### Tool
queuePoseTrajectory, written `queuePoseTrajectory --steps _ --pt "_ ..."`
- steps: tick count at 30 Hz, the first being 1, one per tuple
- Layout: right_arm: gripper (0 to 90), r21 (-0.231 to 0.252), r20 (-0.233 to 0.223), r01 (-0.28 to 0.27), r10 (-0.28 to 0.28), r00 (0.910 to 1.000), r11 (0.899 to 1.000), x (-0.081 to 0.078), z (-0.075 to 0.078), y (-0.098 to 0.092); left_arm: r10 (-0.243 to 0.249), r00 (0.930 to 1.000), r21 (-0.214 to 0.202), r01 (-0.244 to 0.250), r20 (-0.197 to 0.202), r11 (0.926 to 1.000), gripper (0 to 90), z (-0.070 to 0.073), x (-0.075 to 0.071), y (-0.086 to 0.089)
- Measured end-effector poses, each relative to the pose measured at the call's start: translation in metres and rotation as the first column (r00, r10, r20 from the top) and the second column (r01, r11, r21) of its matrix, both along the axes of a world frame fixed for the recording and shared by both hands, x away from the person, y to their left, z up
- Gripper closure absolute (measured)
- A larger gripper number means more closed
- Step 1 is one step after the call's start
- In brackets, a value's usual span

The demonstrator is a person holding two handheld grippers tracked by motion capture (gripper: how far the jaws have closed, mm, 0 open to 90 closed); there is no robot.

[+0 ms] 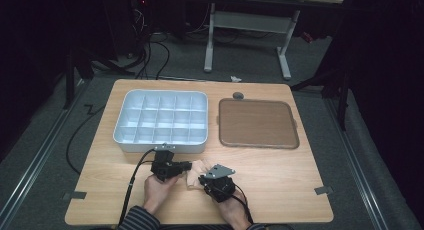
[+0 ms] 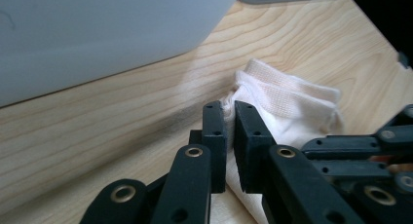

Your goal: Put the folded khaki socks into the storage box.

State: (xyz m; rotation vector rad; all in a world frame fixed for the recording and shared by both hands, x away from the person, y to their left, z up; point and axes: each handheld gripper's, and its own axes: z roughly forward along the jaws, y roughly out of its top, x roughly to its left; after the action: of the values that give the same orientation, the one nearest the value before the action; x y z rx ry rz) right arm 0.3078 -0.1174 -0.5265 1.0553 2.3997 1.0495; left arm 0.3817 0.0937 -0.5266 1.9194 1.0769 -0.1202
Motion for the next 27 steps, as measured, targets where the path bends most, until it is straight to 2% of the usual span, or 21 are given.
queuePoseTrajectory --steps 2,8,13,18,22,27 --pt "85.5 0.011 0.0 0.0 0.0 1.0 1.0 0.0 -0.001 -0.001 -0.003 1.0 -0.012 0.003 0.001 0.9999 84.5 0.002 -0.001 0.001" --pt "87.4 0.014 -0.022 0.002 -0.001 0.9998 1.0 0.001 0.002 -0.001 -0.01 0.9999 -0.009 0.01 0.006 0.9999 84.6 0.003 -0.002 0.001" --pt "90.0 0.022 0.001 0.002 -0.002 1.0 1.0 0.0 0.009 -0.001 -0.024 0.9997 -0.01 0.024 0.006 0.9996 84.7 0.004 -0.003 0.001" --pt "90.0 0.031 0.013 0.028 -0.028 0.9995 0.999 0.01 0.018 -0.003 -0.031 0.9995 -0.008 0.031 0.007 0.9995 84.8 0.005 -0.004 0.003" --pt "90.0 0.026 -0.003 0.04 -0.04 0.9992 0.999 0.018 0.019 -0.004 -0.036 0.9993 -0.007 0.037 0.007 0.9993 84.8 0.006 -0.004 0.004" --pt "90.0 0.003 -0.033 0.04 -0.04 0.9986 0.999 0.024 0.011 -0.003 -0.041 0.9991 -0.021 0.042 0.006 0.9989 84.8 0.007 -0.005 0.005"
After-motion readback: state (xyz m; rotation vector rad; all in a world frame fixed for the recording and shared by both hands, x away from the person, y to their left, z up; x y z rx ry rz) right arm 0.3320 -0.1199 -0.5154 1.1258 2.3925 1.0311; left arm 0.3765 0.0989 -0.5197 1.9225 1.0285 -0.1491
